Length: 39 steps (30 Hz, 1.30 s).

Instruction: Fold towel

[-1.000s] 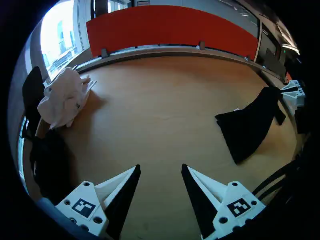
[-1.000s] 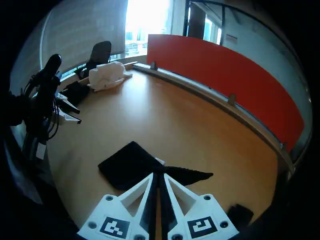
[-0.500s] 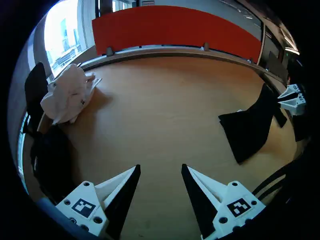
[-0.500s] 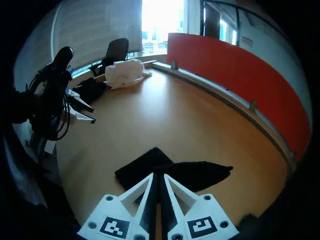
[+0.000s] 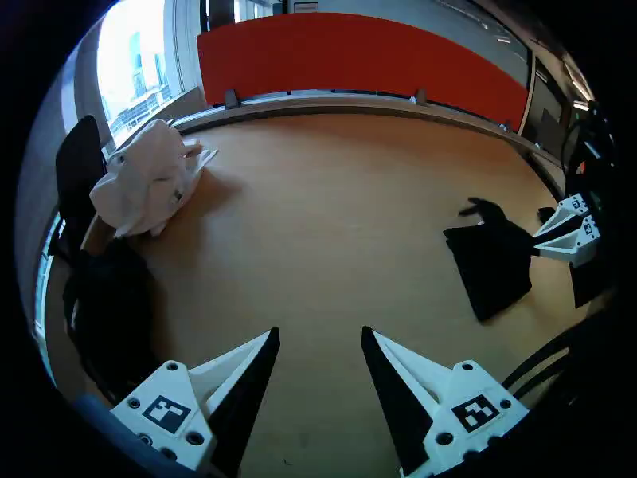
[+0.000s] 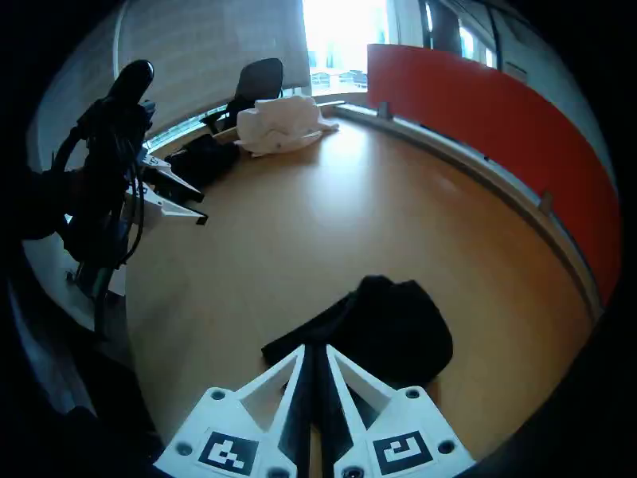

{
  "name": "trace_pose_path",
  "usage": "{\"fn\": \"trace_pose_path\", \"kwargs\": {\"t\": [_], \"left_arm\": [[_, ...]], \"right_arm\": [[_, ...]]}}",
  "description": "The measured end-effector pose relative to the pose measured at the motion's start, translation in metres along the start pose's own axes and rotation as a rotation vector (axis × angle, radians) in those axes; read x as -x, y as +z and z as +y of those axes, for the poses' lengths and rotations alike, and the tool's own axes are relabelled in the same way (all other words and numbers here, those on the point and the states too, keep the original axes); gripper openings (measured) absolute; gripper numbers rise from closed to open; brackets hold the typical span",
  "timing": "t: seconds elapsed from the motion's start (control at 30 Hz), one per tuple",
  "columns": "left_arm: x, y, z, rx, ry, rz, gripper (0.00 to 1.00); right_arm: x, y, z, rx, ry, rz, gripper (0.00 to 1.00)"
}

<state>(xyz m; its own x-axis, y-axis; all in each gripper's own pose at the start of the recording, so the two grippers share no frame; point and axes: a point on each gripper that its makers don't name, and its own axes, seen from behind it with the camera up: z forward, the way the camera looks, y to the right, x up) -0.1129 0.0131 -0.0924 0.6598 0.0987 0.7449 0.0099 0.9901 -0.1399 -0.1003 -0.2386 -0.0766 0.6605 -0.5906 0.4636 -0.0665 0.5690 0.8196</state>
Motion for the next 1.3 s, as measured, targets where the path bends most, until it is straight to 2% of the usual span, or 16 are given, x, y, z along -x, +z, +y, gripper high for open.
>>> {"fn": "trace_pose_path", "kwargs": {"t": [0.2,0.4,0.57,0.73,0.87,1.1,1.3], "left_arm": [[0.003,-0.001,-0.005,-0.006,-0.006,-0.003,0.75],[0.003,0.000,-0.004,-0.006,-0.006,-0.005,0.75],[0.002,0.001,-0.002,-0.002,-0.001,-0.005,0.75],[0.001,0.002,-0.001,-0.001,0.000,-0.005,0.75],[0.001,0.002,-0.002,-0.004,0.001,-0.006,0.75],[0.000,0.001,-0.002,-0.006,-0.001,-0.006,0.75],[0.001,0.000,-0.002,-0.008,-0.003,-0.005,0.75]], "right_arm": [[0.005,0.011,-0.004,-0.013,0.023,-0.011,0.03],[0.002,0.011,-0.006,-0.021,0.038,-0.011,0.07],[0.007,0.010,-0.007,-0.023,0.046,-0.026,0.32],[0.011,0.007,-0.005,-0.019,0.057,-0.031,0.70],[0.011,0.005,-0.004,-0.018,0.070,-0.024,0.77],[0.010,0.003,0.000,-0.007,0.083,-0.016,0.77],[0.024,-0.002,0.005,0.006,0.090,-0.035,0.77]]}}
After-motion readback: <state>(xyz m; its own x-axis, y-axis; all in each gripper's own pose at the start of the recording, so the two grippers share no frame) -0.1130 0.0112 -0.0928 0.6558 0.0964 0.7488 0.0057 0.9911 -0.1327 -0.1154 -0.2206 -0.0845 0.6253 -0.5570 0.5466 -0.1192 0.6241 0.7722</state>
